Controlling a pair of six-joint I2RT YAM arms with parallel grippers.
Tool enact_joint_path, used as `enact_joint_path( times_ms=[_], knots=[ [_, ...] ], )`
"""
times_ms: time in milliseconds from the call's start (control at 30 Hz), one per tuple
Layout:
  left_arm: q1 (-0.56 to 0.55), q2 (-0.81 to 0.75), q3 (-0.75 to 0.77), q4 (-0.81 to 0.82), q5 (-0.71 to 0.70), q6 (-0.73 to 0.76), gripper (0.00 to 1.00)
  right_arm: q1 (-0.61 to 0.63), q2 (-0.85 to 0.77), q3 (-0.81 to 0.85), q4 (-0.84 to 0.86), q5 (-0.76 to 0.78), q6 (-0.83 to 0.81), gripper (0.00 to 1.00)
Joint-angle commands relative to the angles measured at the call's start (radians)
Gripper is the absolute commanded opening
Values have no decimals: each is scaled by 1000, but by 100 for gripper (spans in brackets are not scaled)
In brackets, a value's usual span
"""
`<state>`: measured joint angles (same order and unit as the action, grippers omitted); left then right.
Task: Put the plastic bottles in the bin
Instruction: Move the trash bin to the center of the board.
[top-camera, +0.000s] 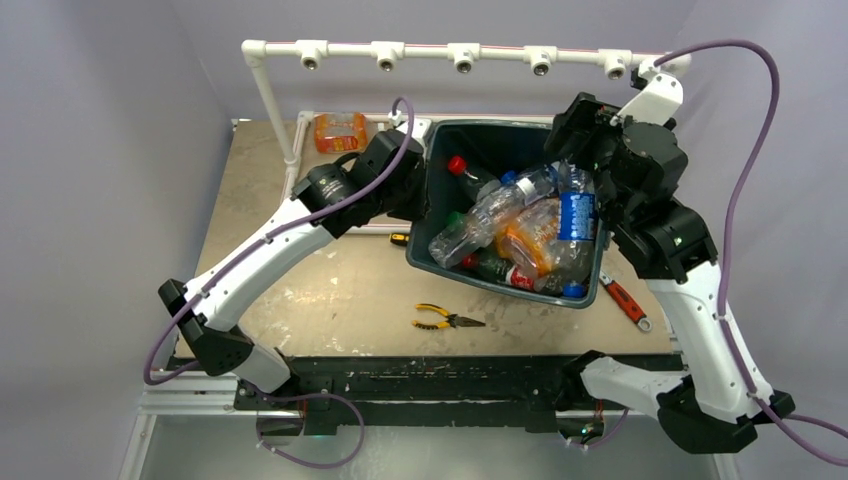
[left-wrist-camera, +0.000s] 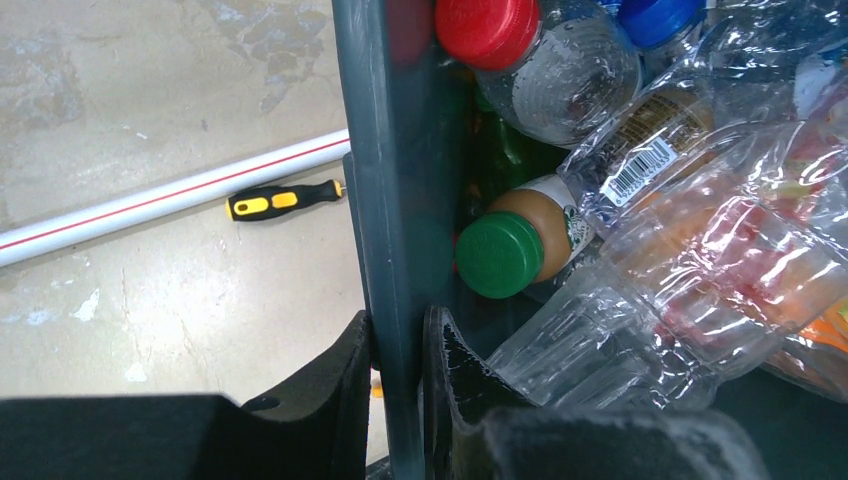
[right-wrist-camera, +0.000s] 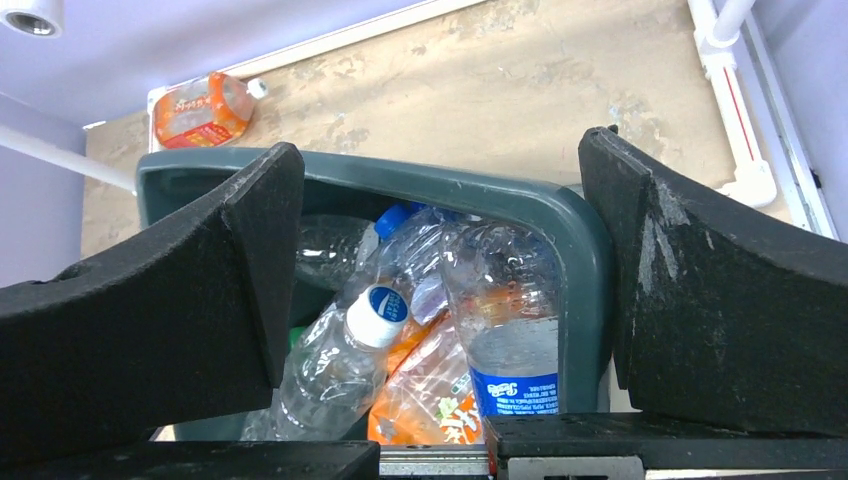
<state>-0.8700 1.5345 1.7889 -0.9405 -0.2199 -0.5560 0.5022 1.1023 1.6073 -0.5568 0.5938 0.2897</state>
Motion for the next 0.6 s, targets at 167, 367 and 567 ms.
enact_joint_path(
  times_ms=[167,367,567],
  knots=[
    [-26,-163,152,179,141,-80,0,16,109,-26,-59,-389,193,92],
    [-25,-207,86,153,126,-83,0,14,93,-102,-45,-565,248,68],
    [-25,-228,-6,171,121,-51,9,15,114,-99,-101,-583,214,56]
  ],
)
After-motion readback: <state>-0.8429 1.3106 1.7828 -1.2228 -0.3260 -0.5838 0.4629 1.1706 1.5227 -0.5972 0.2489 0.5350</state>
